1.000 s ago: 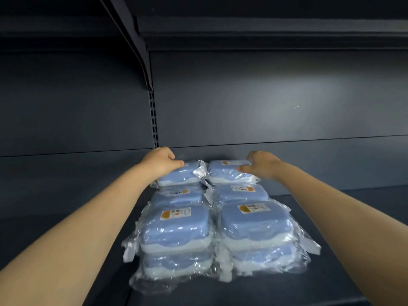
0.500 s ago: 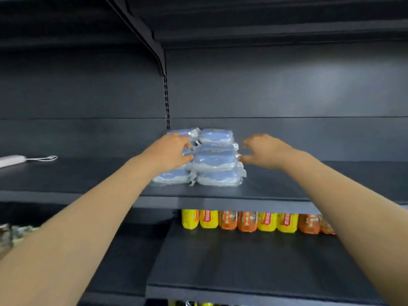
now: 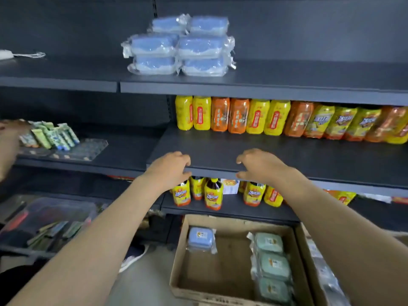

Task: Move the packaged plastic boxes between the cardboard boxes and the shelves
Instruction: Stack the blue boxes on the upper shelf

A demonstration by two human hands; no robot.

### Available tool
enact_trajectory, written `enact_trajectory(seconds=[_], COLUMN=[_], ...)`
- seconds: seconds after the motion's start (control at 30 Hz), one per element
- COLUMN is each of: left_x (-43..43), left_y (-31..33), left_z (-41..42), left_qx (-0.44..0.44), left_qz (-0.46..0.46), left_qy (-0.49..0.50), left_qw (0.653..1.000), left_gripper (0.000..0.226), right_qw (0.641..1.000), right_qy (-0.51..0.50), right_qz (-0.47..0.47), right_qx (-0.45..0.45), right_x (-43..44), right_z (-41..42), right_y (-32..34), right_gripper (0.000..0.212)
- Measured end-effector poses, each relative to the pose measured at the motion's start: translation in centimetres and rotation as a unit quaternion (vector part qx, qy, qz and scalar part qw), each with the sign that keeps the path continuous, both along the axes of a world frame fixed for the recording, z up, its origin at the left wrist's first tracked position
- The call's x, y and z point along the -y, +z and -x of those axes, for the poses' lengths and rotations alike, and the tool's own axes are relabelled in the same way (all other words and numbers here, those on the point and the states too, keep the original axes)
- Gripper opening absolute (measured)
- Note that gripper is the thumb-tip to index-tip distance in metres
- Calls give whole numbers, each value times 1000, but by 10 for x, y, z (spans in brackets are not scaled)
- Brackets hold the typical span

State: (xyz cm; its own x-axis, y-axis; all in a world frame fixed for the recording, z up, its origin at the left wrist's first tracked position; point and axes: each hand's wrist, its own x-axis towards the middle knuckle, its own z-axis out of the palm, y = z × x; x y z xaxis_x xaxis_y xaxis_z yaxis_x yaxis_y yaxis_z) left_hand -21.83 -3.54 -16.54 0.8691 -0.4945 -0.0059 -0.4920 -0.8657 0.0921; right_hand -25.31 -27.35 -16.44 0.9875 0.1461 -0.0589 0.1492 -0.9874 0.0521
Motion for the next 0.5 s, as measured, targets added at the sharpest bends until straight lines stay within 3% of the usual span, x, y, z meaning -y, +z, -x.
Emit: enact_trajectory(seconds=[0.17, 0.33, 0.5], left_x=[1, 3, 5], left_y=[-95, -182, -267], left_z=[-4, -16, -23], left_qx=[-75, -160, -218], left_qz=[-58, -66, -49], left_qy=[8, 20, 43], left_qw=[996, 985, 974], left_gripper=[28, 29, 29], right_qw=[997, 978, 962], right_qy=[-13, -42, -73], right_qz=[8, 4, -18], right_qx=[-80, -206, -261], right_x=[4, 4, 4], right_z=[-2, -7, -18], right_y=[-94, -175, -258], right_gripper=[43, 48, 45])
